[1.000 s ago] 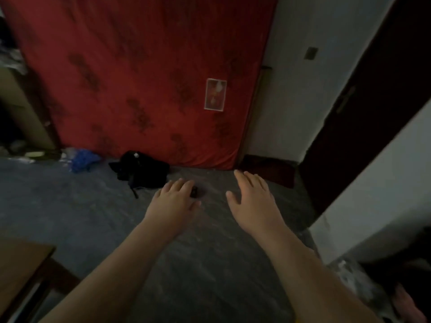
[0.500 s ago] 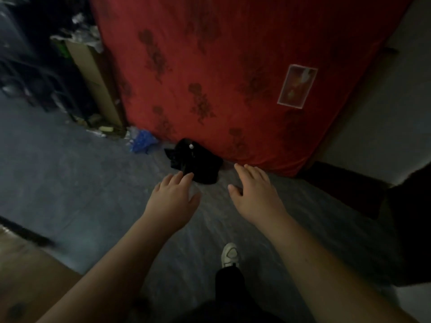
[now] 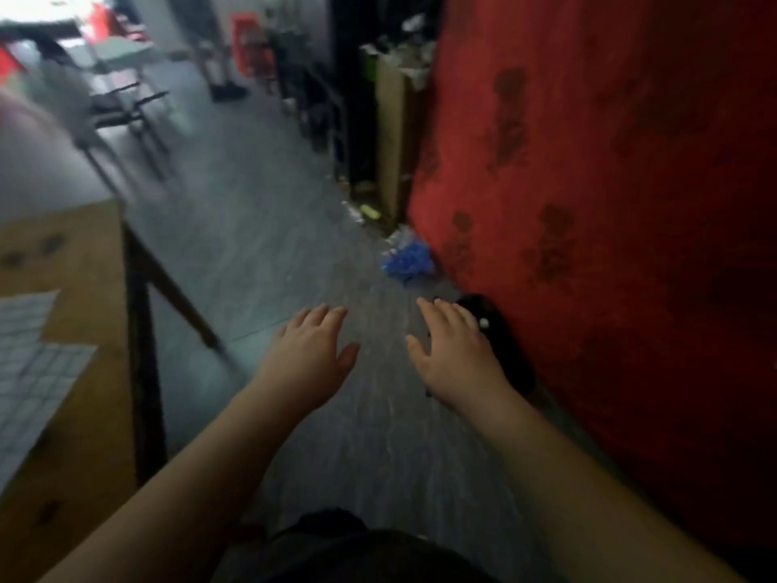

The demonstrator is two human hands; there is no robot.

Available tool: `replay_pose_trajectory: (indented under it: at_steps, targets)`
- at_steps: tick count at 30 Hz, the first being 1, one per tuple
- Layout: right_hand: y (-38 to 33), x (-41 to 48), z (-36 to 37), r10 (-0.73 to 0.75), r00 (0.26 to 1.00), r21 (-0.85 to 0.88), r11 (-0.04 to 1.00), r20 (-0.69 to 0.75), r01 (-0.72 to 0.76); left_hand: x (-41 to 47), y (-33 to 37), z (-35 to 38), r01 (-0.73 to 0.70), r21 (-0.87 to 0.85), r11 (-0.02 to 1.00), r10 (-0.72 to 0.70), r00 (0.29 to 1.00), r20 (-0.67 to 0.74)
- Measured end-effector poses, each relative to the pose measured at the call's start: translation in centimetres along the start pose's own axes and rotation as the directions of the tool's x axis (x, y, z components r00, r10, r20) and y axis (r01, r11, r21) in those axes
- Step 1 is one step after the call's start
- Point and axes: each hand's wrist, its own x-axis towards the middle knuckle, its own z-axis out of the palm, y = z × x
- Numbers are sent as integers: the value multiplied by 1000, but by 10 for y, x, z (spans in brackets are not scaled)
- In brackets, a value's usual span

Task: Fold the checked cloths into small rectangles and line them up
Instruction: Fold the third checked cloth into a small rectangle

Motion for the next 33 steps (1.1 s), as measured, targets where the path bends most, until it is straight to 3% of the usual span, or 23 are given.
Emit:
replay_pose_trajectory:
  at_steps: [8,14,18,25,33]
  targets:
    - [-99,121,33,-322,928,-1,945,186,328,40,-100,-13,365,-68,928,-369,928,-52]
    - [-214,207,70,-493,814,-55,845,307,533,67,-218,-27,541,-174,823,-560,824,-89]
    - [-303,254,105,-595,700,-26,755,393,656,66,-308,-37,657,-181,732,-675,736,-58]
    - [-444,287,167,-755,442,89,545,485,834,32,-412,-47,835,-253,489,-864,503,-12]
    - [-554,335,245,-778,169,177,338,605,924,-4,-478,-21,934,-340,114,-983,155,97]
